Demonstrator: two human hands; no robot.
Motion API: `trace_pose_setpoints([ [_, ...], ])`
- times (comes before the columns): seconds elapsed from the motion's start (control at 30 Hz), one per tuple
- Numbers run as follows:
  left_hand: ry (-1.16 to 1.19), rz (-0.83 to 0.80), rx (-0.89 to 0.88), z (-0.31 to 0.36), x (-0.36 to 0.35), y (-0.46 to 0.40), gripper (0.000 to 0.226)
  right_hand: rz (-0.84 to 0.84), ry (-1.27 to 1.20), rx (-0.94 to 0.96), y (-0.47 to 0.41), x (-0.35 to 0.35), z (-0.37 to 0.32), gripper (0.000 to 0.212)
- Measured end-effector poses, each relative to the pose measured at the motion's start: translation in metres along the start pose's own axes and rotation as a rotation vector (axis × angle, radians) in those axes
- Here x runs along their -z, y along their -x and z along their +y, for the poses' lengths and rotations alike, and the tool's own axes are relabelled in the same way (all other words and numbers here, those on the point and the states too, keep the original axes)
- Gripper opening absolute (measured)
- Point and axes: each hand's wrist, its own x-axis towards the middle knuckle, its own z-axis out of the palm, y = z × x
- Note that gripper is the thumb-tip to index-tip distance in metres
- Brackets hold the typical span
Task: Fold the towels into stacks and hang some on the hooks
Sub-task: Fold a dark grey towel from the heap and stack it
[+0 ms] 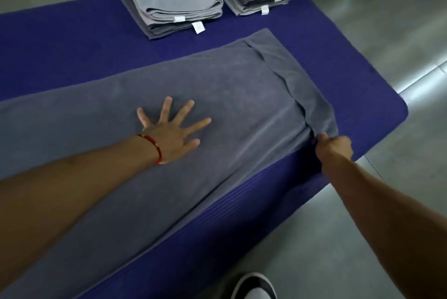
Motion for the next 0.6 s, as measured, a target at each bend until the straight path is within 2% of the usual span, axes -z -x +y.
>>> trace_pose_setpoints([
  [0.1,-0.001,0.065,0.048,0.008,-0.010,-0.004,0.058,-0.022,-0.084,-0.199,-0.012,-0.011,-0.006,0.055],
  [0.17,-0.010,0.106,0.059,0.012,-0.014,-0.005,0.060,-0.123,-0.178,-0.203,-0.019,-0.012,-0.010,0.045],
  [0.23,-0.022,0.151,0.071,0.010,-0.018,-0.006,0.061,-0.162,-0.286,-0.177,-0.026,-0.009,-0.008,0.019],
  [0.3,-0.037,0.208,0.068,0.009,-0.025,-0.006,0.062,-0.082,-0.324,-0.166,-0.030,0.000,0.001,0.028],
  [0.4,-0.034,0.277,0.064,0.008,-0.029,-0.006,0.064,0.013,-0.228,-0.133,-0.031,0.015,0.015,0.029],
  [0.5,-0.010,0.324,0.135,0.002,-0.027,-0.015,0.065,0.083,-0.018,-0.017,-0.031,0.015,0.017,0.027],
  [0.57,0.037,0.347,0.202,-0.010,-0.019,-0.028,0.064,0.184,0.204,0.146,-0.026,0.007,0.001,0.046],
  [0.6,0.068,0.358,0.235,-0.020,-0.013,-0.035,0.064,0.230,0.292,0.297,-0.025,0.002,-0.012,0.048],
])
